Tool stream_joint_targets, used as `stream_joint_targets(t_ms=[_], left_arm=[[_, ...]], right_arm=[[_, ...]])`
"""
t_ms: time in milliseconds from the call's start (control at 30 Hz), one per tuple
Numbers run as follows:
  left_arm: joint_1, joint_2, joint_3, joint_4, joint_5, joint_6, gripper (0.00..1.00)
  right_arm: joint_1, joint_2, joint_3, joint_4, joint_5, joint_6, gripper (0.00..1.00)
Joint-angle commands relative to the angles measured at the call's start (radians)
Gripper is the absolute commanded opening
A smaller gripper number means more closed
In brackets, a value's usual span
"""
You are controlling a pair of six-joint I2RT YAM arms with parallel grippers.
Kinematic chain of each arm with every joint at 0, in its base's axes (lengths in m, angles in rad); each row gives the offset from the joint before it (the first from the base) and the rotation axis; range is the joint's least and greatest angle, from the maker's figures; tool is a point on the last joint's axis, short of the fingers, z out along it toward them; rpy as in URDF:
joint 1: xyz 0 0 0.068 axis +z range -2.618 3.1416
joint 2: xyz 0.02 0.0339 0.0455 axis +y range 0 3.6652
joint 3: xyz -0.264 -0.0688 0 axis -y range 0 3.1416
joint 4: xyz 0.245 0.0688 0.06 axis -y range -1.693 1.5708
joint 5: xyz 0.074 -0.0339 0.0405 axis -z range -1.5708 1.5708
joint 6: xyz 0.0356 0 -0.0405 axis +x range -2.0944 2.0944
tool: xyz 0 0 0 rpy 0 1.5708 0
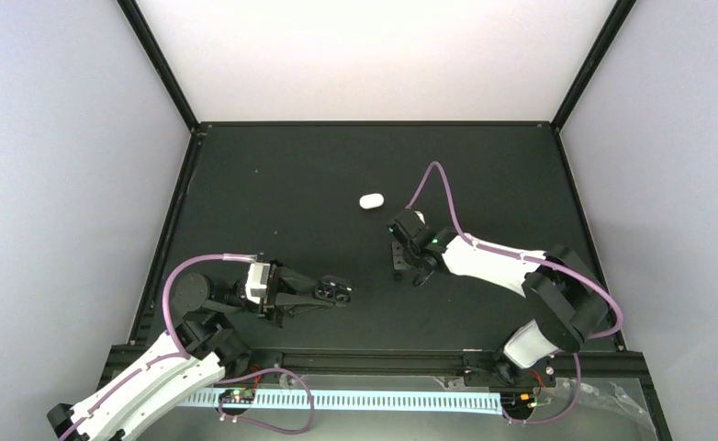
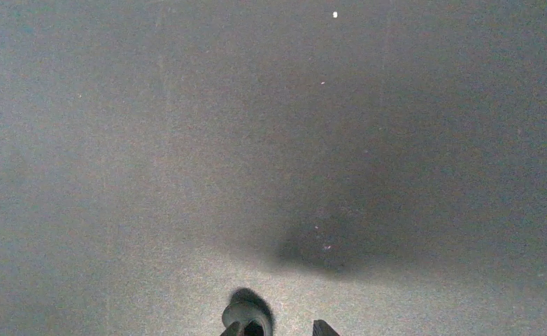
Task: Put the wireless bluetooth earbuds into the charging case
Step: Pick up the earbud from the center of the board.
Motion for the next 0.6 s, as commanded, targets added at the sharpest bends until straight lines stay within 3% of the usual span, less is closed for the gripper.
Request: stream_joint_targets(t_ms=[0,567], left_arm=[[-0.005,0.007,0.031,0.000,-0.013,0.013,0.02],[-0.006,0.008,0.028,0.001,-0.014,0.014,0.02]], right_arm=[[0.006,0.012,-0.020,0.014,-0.041,-0.034,0.27],[0.018,0.061,-0.033,0.037,-0.081,-0.040,0.31]])
